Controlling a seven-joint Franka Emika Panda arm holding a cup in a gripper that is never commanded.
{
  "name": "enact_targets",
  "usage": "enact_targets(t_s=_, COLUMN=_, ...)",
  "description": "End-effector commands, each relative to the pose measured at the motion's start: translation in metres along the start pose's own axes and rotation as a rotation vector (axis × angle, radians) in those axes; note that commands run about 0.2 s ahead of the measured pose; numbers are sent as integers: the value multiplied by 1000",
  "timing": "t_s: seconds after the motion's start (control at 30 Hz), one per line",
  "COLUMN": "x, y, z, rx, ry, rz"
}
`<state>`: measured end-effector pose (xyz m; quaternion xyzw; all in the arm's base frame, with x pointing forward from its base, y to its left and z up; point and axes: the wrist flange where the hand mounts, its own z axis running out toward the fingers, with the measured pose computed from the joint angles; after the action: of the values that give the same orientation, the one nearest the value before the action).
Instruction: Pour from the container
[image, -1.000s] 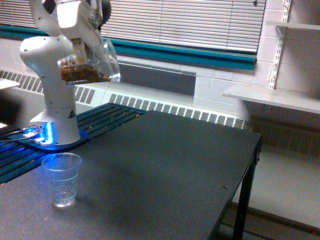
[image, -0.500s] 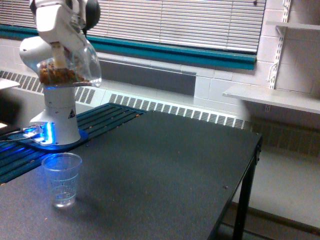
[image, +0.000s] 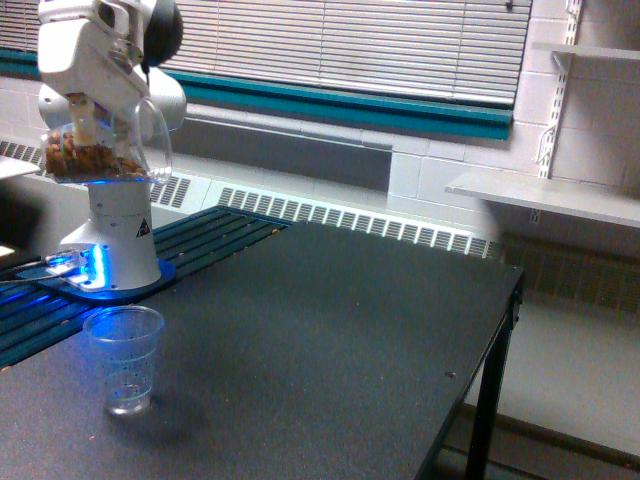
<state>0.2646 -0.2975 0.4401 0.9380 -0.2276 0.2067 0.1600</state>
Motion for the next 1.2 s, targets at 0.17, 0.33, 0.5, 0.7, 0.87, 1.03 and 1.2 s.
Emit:
enact_targets(t_s=0.17, x=-6, y=13, z=4, rx=-13, ry=-3, rz=-44)
enact_targets(t_s=0.33, x=-11, y=16, z=11, rx=-11, ry=-11, rz=-54)
enact_targets(t_s=0.5, x=-16, y=18, z=18, rx=-6, ry=-19, rz=-60)
enact_targets(t_s=0.7, x=-22, y=20, z=25, rx=-5, ry=-30, rz=-64)
enact_targets(t_s=0.87, x=-25, y=22, z=29, rx=-7, ry=-37, rz=-70)
enact_targets(t_s=1.03, x=-30, y=24, z=33, rx=-10, ry=-45, rz=-76)
enact_targets(t_s=1.2, x=-37, y=25, z=38, rx=-11, ry=-60, rz=-83)
